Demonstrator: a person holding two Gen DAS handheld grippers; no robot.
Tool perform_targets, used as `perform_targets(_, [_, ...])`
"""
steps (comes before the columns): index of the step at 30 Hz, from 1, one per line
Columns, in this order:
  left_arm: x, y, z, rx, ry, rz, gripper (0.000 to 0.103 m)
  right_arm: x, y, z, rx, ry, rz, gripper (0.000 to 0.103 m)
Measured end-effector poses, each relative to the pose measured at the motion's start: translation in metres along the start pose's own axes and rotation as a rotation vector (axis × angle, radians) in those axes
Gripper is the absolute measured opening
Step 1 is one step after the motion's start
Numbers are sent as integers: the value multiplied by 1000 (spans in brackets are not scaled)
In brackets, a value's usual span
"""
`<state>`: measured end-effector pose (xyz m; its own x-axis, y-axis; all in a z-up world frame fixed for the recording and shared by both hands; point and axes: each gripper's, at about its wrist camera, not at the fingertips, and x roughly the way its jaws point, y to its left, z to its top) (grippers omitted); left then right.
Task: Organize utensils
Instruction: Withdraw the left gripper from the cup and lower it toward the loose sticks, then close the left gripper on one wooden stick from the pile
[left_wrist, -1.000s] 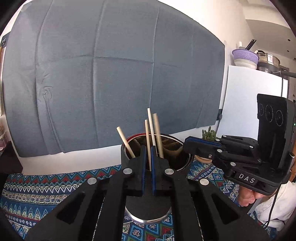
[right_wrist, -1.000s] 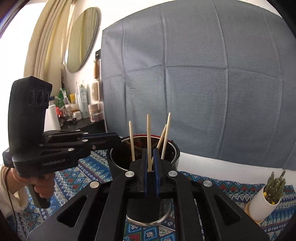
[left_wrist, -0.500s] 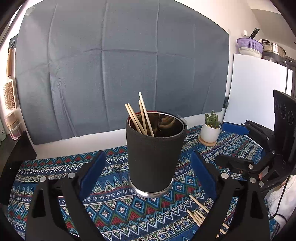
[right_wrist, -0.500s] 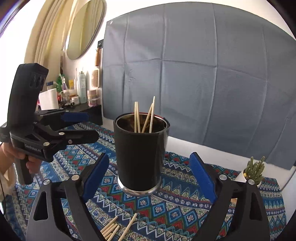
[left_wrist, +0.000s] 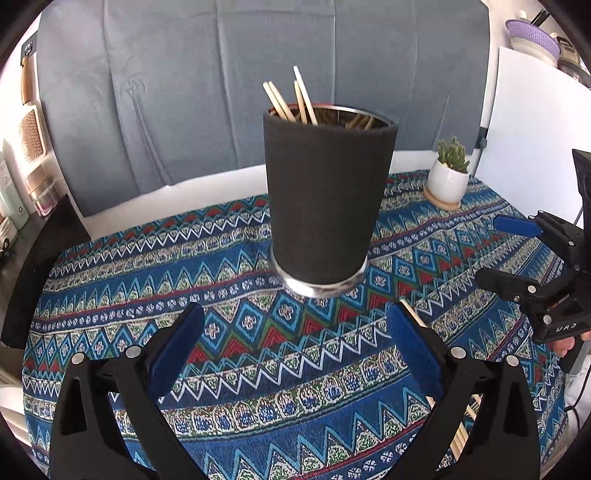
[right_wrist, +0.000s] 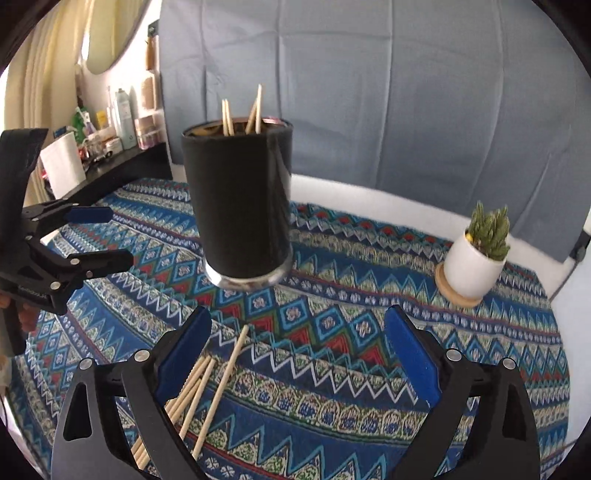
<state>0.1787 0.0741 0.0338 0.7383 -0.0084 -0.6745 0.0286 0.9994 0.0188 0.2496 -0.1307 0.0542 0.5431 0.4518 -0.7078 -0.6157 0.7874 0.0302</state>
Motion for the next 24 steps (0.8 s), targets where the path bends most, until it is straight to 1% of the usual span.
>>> perform_targets(2, [8,-1,-7,-9,47,5,97,8,-5,-7,34,45,16,90])
perform_targets(5, [18,-6,-18,-14,108,-13,97,16,-10,-17,53,111,3,90])
perform_targets(10, [25,-15,-33,8,176,-17,97,25,-16,-30,84,216,22,90])
perform_targets(13, [26,-22,-39,26,205,-36,97,28,-17,-37,95,264,31,90])
perform_targets(19, [31,-35,-45,38,258,-83,97,21,-5,-50,60,292,68,90])
perform_targets(24, [38,-46,-47,54,287,-90,97,18,14,-60,-13,310,91,90])
